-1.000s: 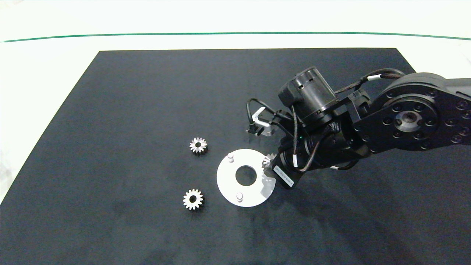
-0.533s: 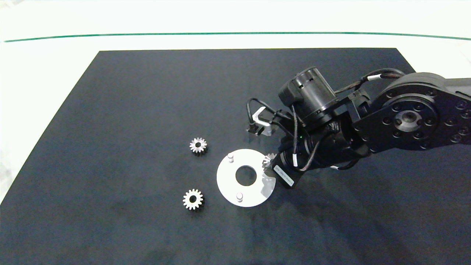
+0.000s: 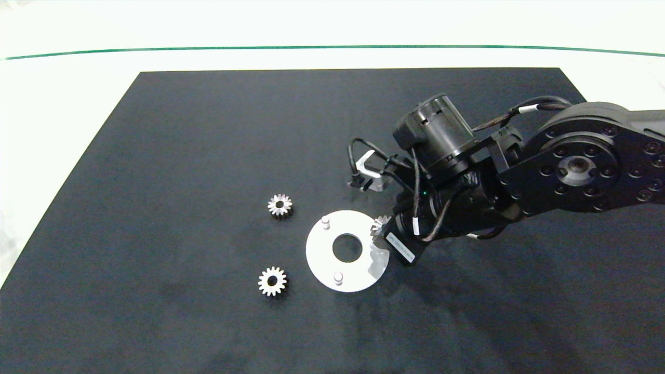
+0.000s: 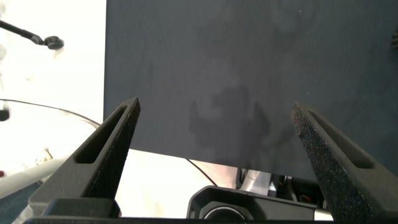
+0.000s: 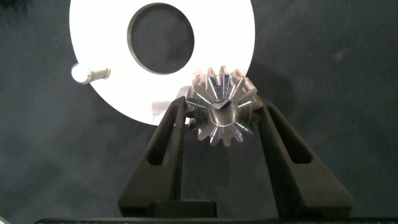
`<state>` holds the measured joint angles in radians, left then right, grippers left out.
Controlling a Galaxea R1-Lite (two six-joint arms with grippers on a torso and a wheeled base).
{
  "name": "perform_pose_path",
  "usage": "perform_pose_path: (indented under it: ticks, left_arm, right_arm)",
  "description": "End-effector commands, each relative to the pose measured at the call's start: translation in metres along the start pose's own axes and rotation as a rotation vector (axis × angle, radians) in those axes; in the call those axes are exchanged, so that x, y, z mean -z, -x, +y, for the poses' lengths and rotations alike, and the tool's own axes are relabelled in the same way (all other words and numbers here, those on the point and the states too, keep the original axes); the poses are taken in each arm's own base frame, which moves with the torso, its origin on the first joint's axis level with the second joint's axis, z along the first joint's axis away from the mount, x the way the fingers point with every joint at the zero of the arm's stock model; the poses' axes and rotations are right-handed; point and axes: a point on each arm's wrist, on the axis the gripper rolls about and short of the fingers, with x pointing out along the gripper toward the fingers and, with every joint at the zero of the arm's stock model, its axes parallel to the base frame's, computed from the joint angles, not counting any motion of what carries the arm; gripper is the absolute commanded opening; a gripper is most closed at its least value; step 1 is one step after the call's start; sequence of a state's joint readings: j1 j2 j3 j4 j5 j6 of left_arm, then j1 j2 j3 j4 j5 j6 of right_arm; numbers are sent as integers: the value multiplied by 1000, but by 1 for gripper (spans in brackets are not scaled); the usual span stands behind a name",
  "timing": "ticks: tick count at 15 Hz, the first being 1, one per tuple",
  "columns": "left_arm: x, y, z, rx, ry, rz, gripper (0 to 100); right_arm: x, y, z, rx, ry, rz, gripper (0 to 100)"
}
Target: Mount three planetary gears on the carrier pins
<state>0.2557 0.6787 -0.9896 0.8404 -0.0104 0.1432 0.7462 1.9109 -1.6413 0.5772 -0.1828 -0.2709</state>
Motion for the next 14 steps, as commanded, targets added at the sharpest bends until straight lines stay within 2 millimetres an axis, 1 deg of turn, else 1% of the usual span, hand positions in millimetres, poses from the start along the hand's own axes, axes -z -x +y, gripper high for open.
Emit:
perform_pose_path:
  ticks: [1,6,14]
  left_arm:
    - [1,0,0,1,-2,4,100]
    - [1,0,0,1,-2,6,100]
    - [1,0,0,1,-2,4,100]
  right_arm:
    - [0,-1,0,0,4,4,13]
    - [0,-6,2,-4,5,14,13]
    - [-1,-8,2,-4,5,14,13]
